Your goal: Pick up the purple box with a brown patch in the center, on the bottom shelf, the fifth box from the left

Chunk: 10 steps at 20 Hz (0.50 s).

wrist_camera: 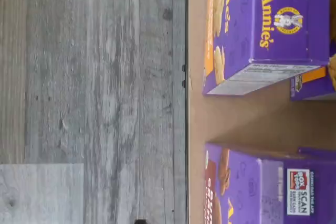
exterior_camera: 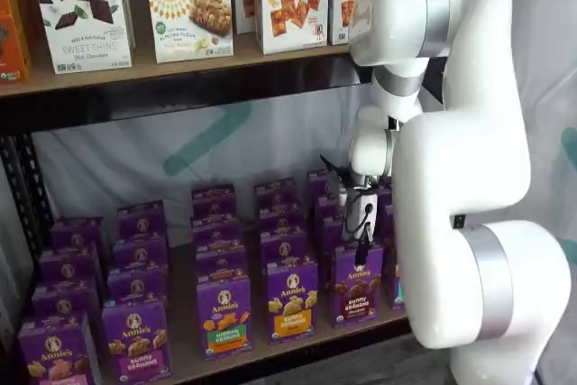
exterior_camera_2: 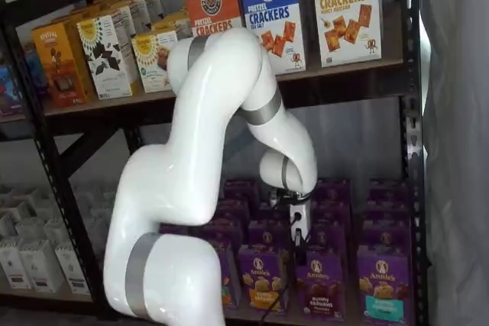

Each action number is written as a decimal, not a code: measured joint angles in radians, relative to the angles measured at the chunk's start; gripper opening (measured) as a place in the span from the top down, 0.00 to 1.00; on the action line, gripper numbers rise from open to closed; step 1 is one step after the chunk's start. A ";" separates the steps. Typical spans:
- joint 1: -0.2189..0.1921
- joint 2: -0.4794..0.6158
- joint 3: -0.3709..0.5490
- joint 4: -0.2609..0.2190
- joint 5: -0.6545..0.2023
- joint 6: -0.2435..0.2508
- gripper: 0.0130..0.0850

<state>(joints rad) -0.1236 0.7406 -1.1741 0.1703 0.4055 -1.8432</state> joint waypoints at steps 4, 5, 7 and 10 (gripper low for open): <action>-0.005 0.021 -0.062 -0.067 0.118 0.058 0.00; -0.005 0.026 -0.071 -0.071 0.124 0.062 0.00; -0.006 0.037 -0.087 -0.075 0.131 0.066 0.00; -0.007 0.060 -0.119 -0.073 0.139 0.063 0.00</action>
<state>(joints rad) -0.1310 0.8002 -1.2928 0.0972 0.5449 -1.7806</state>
